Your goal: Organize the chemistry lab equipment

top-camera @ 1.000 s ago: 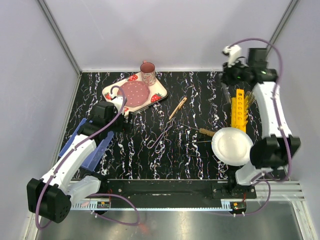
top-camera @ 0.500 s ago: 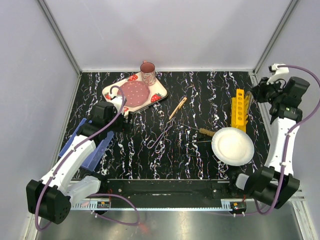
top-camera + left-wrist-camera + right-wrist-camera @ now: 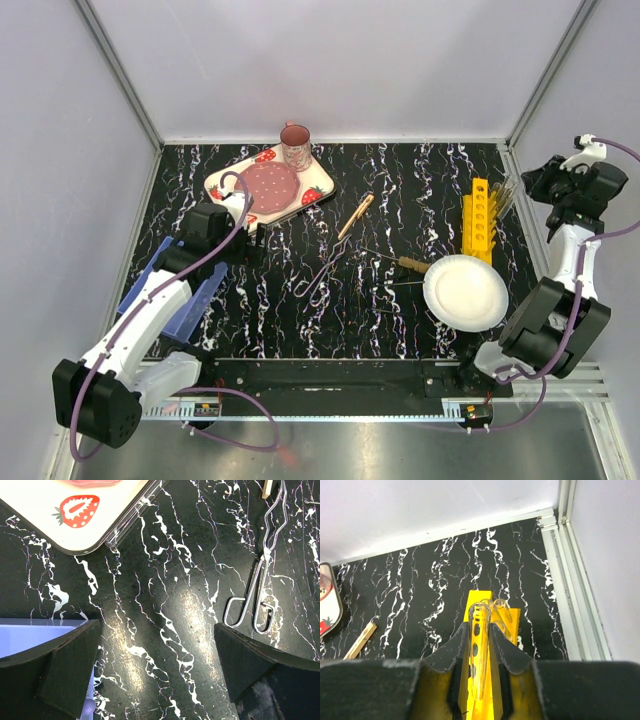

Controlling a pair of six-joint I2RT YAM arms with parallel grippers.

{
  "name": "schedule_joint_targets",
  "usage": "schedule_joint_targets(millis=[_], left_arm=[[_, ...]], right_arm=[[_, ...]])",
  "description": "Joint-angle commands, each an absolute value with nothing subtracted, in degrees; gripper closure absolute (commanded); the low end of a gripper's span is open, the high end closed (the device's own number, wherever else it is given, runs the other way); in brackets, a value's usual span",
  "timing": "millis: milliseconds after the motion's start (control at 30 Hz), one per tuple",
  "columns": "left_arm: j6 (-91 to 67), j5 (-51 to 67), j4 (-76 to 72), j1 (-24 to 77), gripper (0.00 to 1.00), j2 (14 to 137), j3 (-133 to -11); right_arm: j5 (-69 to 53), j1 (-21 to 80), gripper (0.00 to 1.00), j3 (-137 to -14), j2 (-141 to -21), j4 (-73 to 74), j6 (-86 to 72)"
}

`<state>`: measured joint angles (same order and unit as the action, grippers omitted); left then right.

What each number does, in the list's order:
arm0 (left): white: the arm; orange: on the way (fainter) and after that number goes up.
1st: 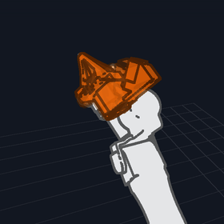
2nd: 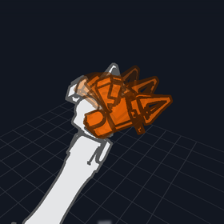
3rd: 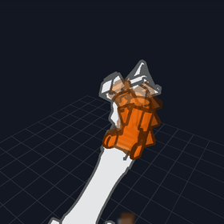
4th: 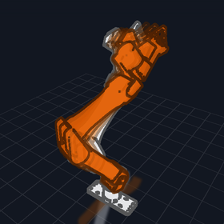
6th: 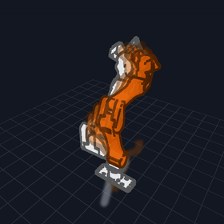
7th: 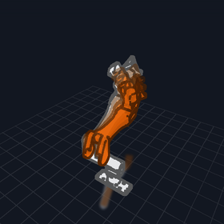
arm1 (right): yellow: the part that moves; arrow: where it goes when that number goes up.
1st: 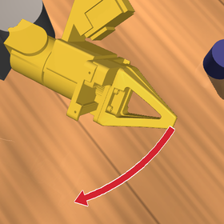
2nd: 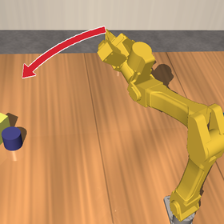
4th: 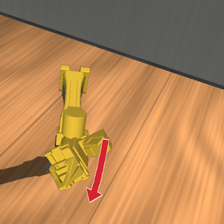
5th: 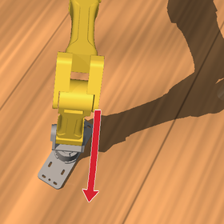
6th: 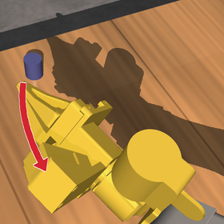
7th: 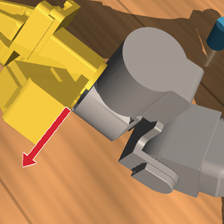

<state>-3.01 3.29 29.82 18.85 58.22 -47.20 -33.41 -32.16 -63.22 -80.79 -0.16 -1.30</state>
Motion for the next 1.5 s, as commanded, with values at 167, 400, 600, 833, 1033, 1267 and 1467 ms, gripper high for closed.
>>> schedule_joint_targets(millis=[167,400,600,833,1033,1267,1467], left_arm=[[-2.72,3.96,26.81,18.90,0.01,58.54,-47.72],[-2.72,3.52,26.89,18.90,0.01,58.89,-47.55],[-2.72,3.60,26.89,18.90,0.01,59.24,-47.55],[-2.64,3.16,26.89,18.90,0.01,59.06,-47.46],[-2.64,3.08,26.89,18.90,0.01,59.24,-47.37],[-2.64,3.25,26.89,18.90,0.01,59.50,-47.37],[-2.64,3.08,26.98,18.90,0.01,59.76,-47.20]], right_arm=[[-31.11,-32.52,0.75,-63.98,-83.66,-9.40,-2.11],[-31.38,-32.52,0.75,-62.76,-84.90,-11.51,-5.71],[-30.59,-32.52,0.74,-61.53,-84.99,-12.39,-5.54],[-30.41,-32.52,0.74,-61.00,-85.69,-12.57,-5.62],[-30.15,-32.52,0.74,-59.60,-85.61,-12.83,-4.49],[-28.74,-32.43,0.73,-58.36,-85.69,-13.89,-1.58],[-28.83,-32.52,0.73,-59.06,-87.45,-14.41,-1.67]])
